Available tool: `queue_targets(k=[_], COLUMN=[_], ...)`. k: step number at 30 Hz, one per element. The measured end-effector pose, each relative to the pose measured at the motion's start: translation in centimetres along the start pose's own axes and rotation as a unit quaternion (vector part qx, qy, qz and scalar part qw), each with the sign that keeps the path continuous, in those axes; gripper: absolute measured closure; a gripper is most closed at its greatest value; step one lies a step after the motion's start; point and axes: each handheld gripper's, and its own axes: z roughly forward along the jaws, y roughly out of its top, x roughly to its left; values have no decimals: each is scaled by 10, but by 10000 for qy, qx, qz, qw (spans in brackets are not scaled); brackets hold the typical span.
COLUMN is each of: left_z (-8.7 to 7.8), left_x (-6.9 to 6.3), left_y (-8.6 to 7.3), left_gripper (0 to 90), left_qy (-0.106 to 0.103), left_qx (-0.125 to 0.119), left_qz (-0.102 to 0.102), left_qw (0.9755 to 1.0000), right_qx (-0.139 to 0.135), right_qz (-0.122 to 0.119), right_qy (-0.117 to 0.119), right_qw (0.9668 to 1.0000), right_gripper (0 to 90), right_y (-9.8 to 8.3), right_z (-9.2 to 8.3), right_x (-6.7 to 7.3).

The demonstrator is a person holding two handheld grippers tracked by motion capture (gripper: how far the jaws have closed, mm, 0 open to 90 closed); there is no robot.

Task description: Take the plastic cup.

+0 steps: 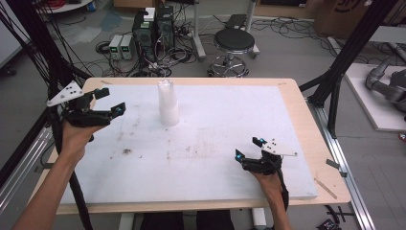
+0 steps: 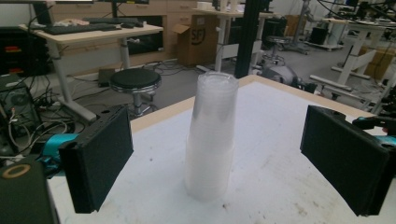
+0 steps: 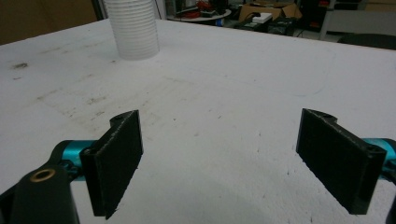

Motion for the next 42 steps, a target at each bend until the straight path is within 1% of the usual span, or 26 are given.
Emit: queue_targets(k=[1,2,3,4,5,6,7,9,12,13,15,20,22,23,25,27,28,29,30,36,37,38,39,40,41,42], left_z=[0,9,9,18,18,26,26,38,48,48,59,74,86,86,98,103,109,109,117,136,141,150,150,158,158,165], left_x=[0,2,2,4,4,6,6,9,11,11,13,14,15,15,15,15,15,15,16,15,15,14,14,14,14,15], left_y=[0,6,6,12,12,17,17,26,35,35,43,52,54,54,54,54,53,53,52,51,51,50,50,46,46,42], left_gripper=[92,92,92,92,92,92,92,92,92,92,92,92,92,92,92,92,92,93,93,93,93,92,93,93,93,93], left_qy=[0,-62,-62,-132,-132,-200,-200,-300,-379,-379,-523,-618,-715,-715,-734,-732,-749,-749,-759,-833,-846,-853,-853,-877,-877,-851], left_qx=[0,79,79,154,154,211,211,306,400,400,456,623,772,772,950,1002,1015,1015,1138,1319,1364,1471,1471,1542,1542,1724], left_qz=[0,34,34,76,76,61,61,86,149,149,119,213,264,264,356,391,334,334,386,410,414,437,437,407,407,424], left_qw=[10000,9999,9999,9998,9998,9996,9996,9990,9984,9984,9975,9959,9941,9941,9921,9915,9914,9914,9898,9869,9862,9845,9845,9833,9833,9804], right_qx=[0,10,10,-17,-17,-23,-23,-28,-26,-26,-22,-29,-35,-35,-2,12,20,9,10,-25,-53,-48,-48,-35,-39,-38], right_qz=[0,53,53,30,30,26,26,-8,11,11,33,35,28,28,55,70,84,78,85,98,69,94,94,133,146,151], right_qy=[0,13,13,5,5,1,1,-3,-1,-1,2,1,-1,-1,20,20,23,26,17,16,18,11,11,30,31,35], right_qw=[10000,10000,10000,10000,10000,10000,10000,10000,10000,10000,10000,10000,10000,10000,10000,10000,10000,10000,10000,9999,10000,9999,9999,9999,9999,9999], right_gripper=[147,147,147,147,147,147,147,147,147,147,147,147,147,147,147,147,147,147,147,147,147,147,147,147,147,147], right_y=[0,0,0,0,0,0,0,0,0,0,0,0,0,0,0,0,0,0,0,0,0,0,0,0,0,0], right_z=[0,0,0,0,0,0,0,-1,-1,-1,0,-1,-1,-1,0,0,0,1,0,-1,-1,-1,-1,-1,-1,-1], right_x=[0,0,0,-1,-1,0,0,0,0,0,-1,0,0,0,-1,-1,-1,-2,-2,-1,-2,-2,-2,-2,-3,-3])
